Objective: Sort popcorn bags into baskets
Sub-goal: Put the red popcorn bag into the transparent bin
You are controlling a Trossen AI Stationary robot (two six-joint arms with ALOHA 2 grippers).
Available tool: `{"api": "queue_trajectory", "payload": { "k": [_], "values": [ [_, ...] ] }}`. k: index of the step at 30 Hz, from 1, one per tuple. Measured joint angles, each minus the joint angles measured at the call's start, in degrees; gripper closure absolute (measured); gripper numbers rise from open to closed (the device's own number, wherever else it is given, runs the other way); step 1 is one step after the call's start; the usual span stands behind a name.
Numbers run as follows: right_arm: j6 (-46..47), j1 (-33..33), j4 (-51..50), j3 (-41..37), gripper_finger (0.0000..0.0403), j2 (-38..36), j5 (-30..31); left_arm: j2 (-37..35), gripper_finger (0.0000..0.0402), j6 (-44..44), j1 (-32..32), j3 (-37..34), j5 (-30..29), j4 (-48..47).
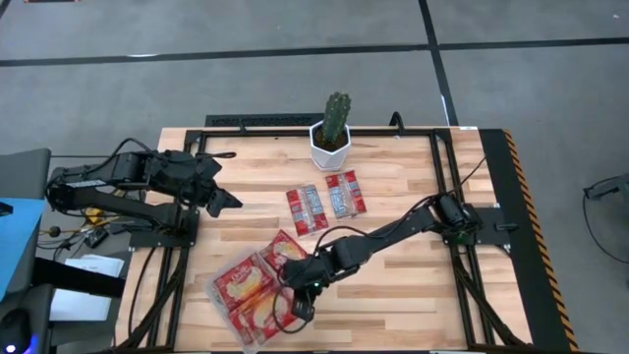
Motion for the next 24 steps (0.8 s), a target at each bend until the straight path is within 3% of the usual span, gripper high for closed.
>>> {"api": "queue_trajectory", "payload": {
  "k": [10, 14, 19, 24],
  "values": [
    [-1.54, -0.69, 3.32, 0.13, 0.0337, -0.09, 0.44, 0.02, 0.0162, -0.24, 0.00, 0.00, -2.09, -0.35],
    [0.20, -0.64, -0.37, 0.12, 0.0339, -0.68, 2.55, 0.03, 0.0162, -0.30, 0.00, 0.00, -2.07, -0.45],
    [4.55, 0.35, -10.88, 0.20, 0.0359, -2.56, 10.49, 0.02, 0.0162, -0.83, 0.00, 0.00, -2.90, -0.51],
    [4.96, 1.42, -9.30, 0.13, 0.0394, -1.05, 10.93, 0.40, 0.0162, -0.85, 0.00, 0.00, -3.97, -0.47]
  ]
}}
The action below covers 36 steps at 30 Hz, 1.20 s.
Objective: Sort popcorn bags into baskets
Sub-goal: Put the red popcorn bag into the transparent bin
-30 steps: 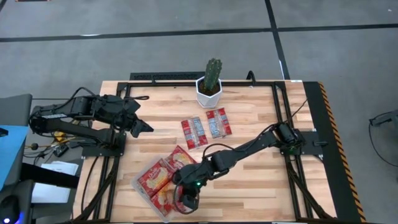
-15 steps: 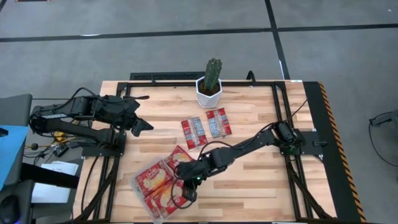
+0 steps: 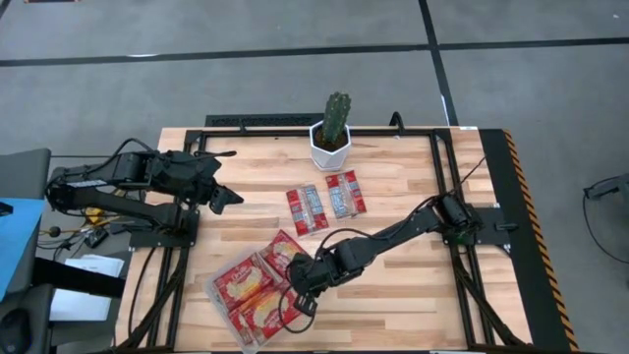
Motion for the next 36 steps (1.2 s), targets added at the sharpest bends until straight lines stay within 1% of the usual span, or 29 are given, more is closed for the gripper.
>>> {"api": "queue_trajectory", "payload": {
  "k": [4, 7, 8, 11, 13, 16, 18, 21, 23, 25, 27, 29, 32, 36],
  "values": [
    [0.68, 0.32, 3.57, 0.12, 0.0378, 1.47, 0.11, 0.36, 0.0162, -0.23, 0.00, 0.00, 0.00, 0.02],
    [1.25, 0.16, 3.86, -0.17, 0.0367, 2.35, -0.14, 1.03, 0.0162, -0.83, 0.00, 0.00, 0.04, -0.02],
    [1.27, 0.12, 6.01, 0.13, 0.0366, 2.97, -0.24, 1.19, 0.0162, -0.90, -0.04, 0.00, 0.17, -0.02],
    [1.22, 0.21, 6.33, -0.14, 0.0375, 3.73, -0.55, 1.60, 0.0162, -0.98, -0.04, 0.00, 1.05, -0.02],
    [1.20, 0.07, 10.25, 0.01, 0.0384, 4.61, -1.57, 2.06, 0.0162, -1.03, -0.16, 0.00, 1.26, 0.00],
    [0.21, 0.06, 11.80, -0.05, 0.0392, 4.71, -2.55, 2.18, 0.0162, -1.03, -0.17, 0.00, 1.27, 0.01],
    [-0.43, -0.01, 14.64, -0.04, 0.0391, 4.75, -3.64, 2.18, 0.0162, -1.03, -0.17, 0.00, 1.25, 0.05],
    [-1.65, 0.03, 15.98, -0.04, 0.0382, 4.66, -4.69, 2.26, 0.0162, -1.03, -0.17, 0.00, 1.17, 0.07],
    [-2.29, 0.06, 15.04, -0.04, 0.0377, 4.66, -3.73, 2.25, 0.0162, -1.02, -0.17, 0.00, 1.16, 0.00],
    [-1.90, 0.06, 12.69, -0.04, 0.0379, 4.31, -0.97, 2.25, 0.0162, -0.89, -0.17, 0.00, 1.16, -0.07],
    [-1.44, 0.14, 8.35, -0.10, 0.0386, 3.07, 1.79, 2.25, 0.0162, -0.94, -0.17, 0.00, 1.16, -0.11],
    [-1.49, 0.15, 6.72, 0.22, 0.0395, 2.61, 3.38, 2.25, 0.0162, -0.96, -0.17, 0.00, 0.97, -0.13],
    [-1.49, 0.51, 3.30, -0.13, 0.0394, 2.73, 3.66, 2.25, 0.0162, -1.00, -0.17, 0.00, 0.12, -0.17],
    [-1.03, 1.28, 6.18, 0.11, 0.0379, 3.53, 3.64, 2.25, 0.0162, -1.00, -0.20, 0.00, 0.00, -0.17]
  ]
}}
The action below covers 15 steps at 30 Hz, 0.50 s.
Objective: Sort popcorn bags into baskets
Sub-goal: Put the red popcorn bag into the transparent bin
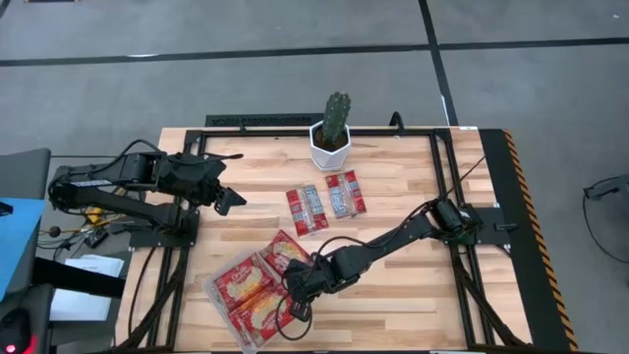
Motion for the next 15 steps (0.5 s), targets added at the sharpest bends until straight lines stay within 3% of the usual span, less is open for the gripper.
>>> {"api": "queue_trajectory", "payload": {
  "k": [9, 15],
  "values": [
    [-3.34, 0.26, 4.99, -0.13, 0.0394, 0.21, -1.24, 0.01, 0.0162, -0.98, 0.00, 0.00, -0.01, -0.26],
    [-5.31, -0.09, 6.21, -0.11, 0.0379, 0.15, -1.00, 0.02, 0.0162, -1.10, -0.02, 0.00, 0.08, -0.26]
  ]
}}
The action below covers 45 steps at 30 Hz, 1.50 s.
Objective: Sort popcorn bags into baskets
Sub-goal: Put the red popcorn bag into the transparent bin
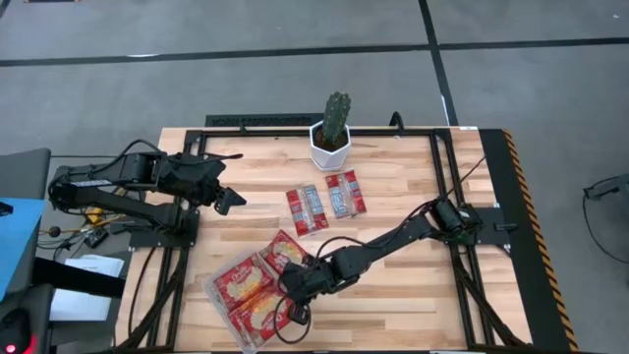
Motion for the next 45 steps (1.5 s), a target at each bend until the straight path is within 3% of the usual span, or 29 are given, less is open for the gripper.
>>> {"api": "queue_trajectory", "payload": {
  "k": [5, 10, 16, 21, 25, 31, 37, 45],
  "values": [
    [0.28, 0.47, -4.29, 0.13, 0.0392, -3.25, 4.01, -0.02, 0.0169, -0.02, -0.11, 0.00, 0.09, -0.01],
    [1.35, 1.45, -5.91, -0.11, 0.0390, -2.66, 4.34, 0.97, 0.0203, -0.38, -4.21, -0.53, -0.46, 0.42],
    [4.08, 3.41, -11.34, -0.13, 0.0383, -6.66, 7.77, 5.79, 0.0298, -4.19, -16.91, -2.01, -4.02, 3.75],
    [9.96, 6.97, -21.99, 0.02, 0.0397, -13.39, 13.76, 13.10, 0.0390, -2.50, -27.20, -2.01, -14.88, 13.90],
    [17.78, 10.35, -28.52, -0.02, 0.0384, -17.45, 20.26, 20.49, 0.0397, 1.42, -31.40, -1.95, -22.45, 22.89],
    [28.59, 14.90, -35.35, -0.04, 0.0380, -19.55, 27.14, 32.82, 0.0401, 5.79, -34.25, -1.22, -27.02, 31.45],
    [31.88, 16.75, -37.55, -0.04, 0.0394, -19.63, 27.81, 43.65, 0.0401, 6.23, -36.40, 2.15, -26.92, 32.99],
    [31.84, 16.79, -38.16, -0.04, 0.0372, -19.63, 28.73, 52.08, 0.0401, 4.61, -39.20, 6.25, -24.54, 32.69]
  ]
}}
